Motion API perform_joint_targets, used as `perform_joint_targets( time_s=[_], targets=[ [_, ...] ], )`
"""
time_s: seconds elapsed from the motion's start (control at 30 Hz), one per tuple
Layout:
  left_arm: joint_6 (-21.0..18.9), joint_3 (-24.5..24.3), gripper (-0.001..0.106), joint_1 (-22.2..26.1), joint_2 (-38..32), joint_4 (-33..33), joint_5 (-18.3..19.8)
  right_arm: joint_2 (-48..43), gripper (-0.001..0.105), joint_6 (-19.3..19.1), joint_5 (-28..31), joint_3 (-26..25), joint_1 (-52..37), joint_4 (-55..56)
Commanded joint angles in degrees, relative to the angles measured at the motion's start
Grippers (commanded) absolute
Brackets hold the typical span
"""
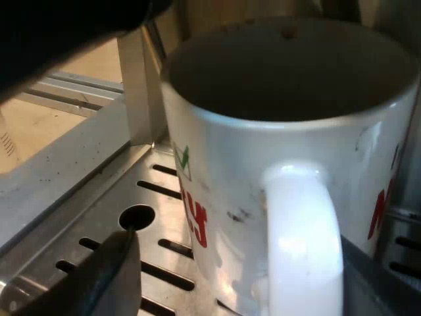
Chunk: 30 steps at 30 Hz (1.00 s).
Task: Place mug into machine
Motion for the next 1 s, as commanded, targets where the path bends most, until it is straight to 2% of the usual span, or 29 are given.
perform_joint_targets(
  time_s=[0.03,0.2,0.33,0.4,0.43,0.6,0.73,0.83,0.93,1.0],
  targets=[
    [-0.13,0.04,0.082,-0.18,-0.02,-0.80,0.20,-0.30,0.054,-0.49,-0.21,-0.59,-0.35,-0.72],
    [-0.13,0.04,0.082,-0.18,-0.02,-0.80,0.20,-1.63,0.054,-0.49,0.10,-0.23,0.66,-0.42],
    [-0.13,0.04,0.082,-0.18,-0.02,-0.80,-0.69,-5.49,0.054,-0.36,3.57,1.42,2.43,4.53],
    [-0.13,0.04,0.082,-0.18,-0.02,-0.80,-1.61,-8.80,0.054,0.13,4.89,3.29,3.17,8.44],
    [-0.13,0.04,0.082,-0.18,-0.02,-0.93,-3.69,-10.21,0.054,0.77,4.80,4.21,3.18,9.84],
    [-0.13,-0.30,0.082,-0.18,-0.02,-1.84,-4.18,-17.58,0.054,1.31,4.85,9.01,3.16,13.77],
    [-0.13,-3.63,0.082,-0.18,-0.02,1.88,-4.39,-25.71,0.054,1.31,4.85,11.77,3.60,16.73],
    [-0.13,-6.40,0.082,-0.18,-0.72,3.38,-6.49,-31.39,0.054,1.31,4.85,11.94,4.87,20.78],
    [-0.13,-8.69,0.082,-0.18,-2.41,3.71,-6.74,-38.35,0.053,1.31,4.85,11.94,6.86,25.42],
    [-0.13,-9.86,0.082,-0.18,-3.55,3.71,-6.74,-41.49,0.048,1.31,5.44,11.94,7.95,28.27]
  ],
)
